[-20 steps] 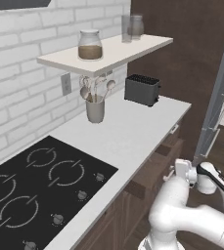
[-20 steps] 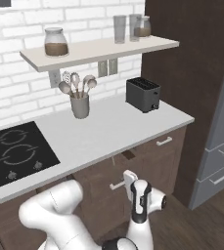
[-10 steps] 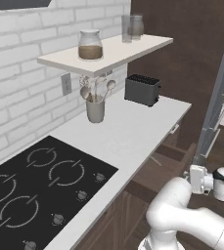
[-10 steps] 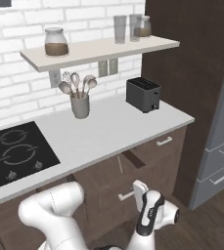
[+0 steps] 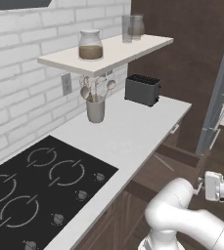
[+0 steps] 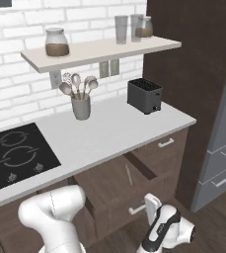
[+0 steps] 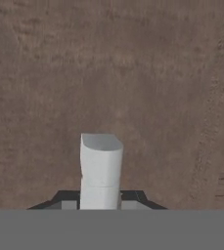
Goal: Take a straw from the drawer in front and place it inside the glass cup on the dining counter.
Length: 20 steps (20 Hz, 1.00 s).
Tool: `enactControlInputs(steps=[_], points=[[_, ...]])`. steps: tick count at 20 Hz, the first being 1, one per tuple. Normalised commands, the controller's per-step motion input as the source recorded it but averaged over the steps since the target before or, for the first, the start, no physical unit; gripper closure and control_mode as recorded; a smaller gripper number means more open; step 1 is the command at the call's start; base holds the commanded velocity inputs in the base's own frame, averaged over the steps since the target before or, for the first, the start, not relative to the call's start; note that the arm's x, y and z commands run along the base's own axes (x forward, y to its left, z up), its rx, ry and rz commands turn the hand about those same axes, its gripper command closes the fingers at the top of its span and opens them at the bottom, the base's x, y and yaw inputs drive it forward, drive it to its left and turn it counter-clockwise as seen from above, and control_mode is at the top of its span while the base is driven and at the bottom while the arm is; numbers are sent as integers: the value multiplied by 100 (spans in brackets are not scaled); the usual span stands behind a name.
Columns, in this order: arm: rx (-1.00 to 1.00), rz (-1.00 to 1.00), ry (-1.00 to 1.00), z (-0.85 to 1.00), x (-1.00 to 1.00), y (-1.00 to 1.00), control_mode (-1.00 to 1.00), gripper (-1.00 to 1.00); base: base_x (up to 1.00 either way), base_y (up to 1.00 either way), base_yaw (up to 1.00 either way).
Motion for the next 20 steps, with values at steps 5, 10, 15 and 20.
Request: enactControlInputs(steps=[5,10,15,20], points=[[0,0,0,-12,-37,-84,-100,100,0,0,0],[-1,0,0,-10,-31,-75,-100,100,0,0,0],[0,0,0,-9,-21,-61,-100,100,0,0,0],[0,0,0,-1,-1,-22,-100,100,0,0,0]])
